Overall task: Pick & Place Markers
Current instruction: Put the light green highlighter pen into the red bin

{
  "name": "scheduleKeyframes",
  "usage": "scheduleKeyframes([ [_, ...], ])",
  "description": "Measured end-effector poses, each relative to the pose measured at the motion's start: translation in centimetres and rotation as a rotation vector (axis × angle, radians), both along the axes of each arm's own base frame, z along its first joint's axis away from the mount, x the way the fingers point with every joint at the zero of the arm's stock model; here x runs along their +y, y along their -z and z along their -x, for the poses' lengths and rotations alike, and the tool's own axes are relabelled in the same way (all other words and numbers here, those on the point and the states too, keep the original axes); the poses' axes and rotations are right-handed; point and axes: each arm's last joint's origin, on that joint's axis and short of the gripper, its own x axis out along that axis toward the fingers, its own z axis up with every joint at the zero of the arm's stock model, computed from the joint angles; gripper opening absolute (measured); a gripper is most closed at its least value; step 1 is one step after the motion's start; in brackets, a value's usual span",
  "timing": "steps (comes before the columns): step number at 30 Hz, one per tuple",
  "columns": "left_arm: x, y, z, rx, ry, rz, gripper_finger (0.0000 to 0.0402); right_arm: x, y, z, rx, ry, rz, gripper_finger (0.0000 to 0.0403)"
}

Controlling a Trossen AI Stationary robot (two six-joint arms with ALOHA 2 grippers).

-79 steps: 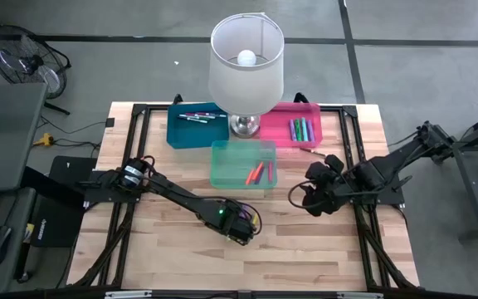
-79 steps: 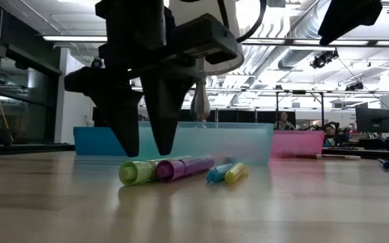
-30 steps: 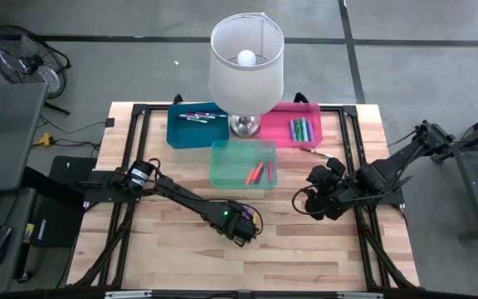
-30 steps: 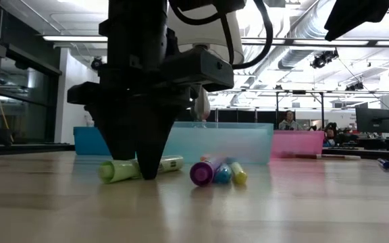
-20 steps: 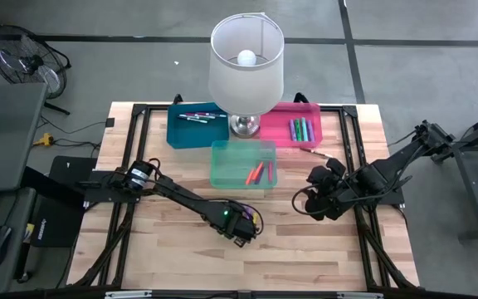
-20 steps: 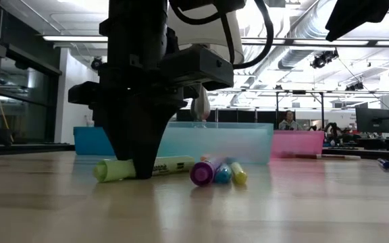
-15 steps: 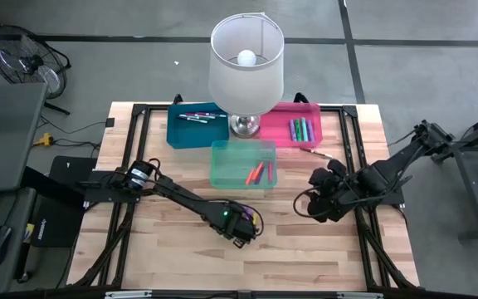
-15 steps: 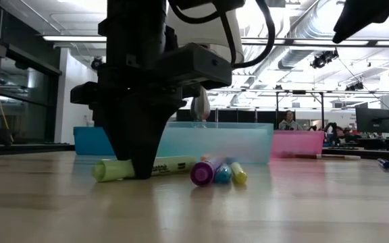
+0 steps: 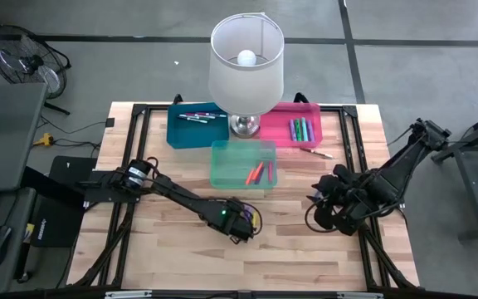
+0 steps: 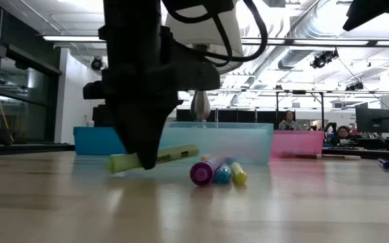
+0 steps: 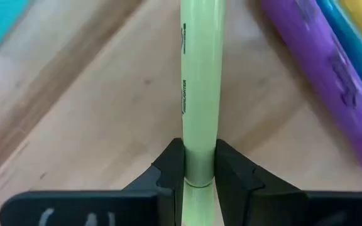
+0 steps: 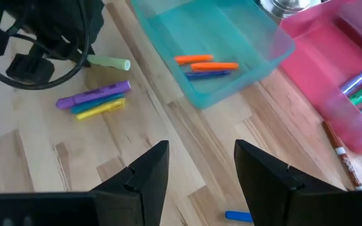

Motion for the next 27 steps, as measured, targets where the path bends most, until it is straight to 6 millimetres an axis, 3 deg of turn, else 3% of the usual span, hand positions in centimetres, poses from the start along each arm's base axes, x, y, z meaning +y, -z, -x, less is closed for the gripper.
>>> scheduleKeyframes([
  [7, -0.3, -2.8, -0.7, -0.048, 0.087, -0.014, 0.0057, 0.3, -0.1, -0.1, -0.020, -0.007, -0.019, 0.0170],
  [19, -0.1, -12.9, -3.2, -0.310, 0.282, -0.247, 0.0057, 0.5, -0.5, -0.7, -0.117, -0.017, 0.031, 0.0169],
  [27, 1.7, -17.6, -4.6, -0.467, 0.344, -0.338, 0.0057, 1.5, -1.3, -1.8, -0.184, -0.162, 0.038, 0.0169],
])
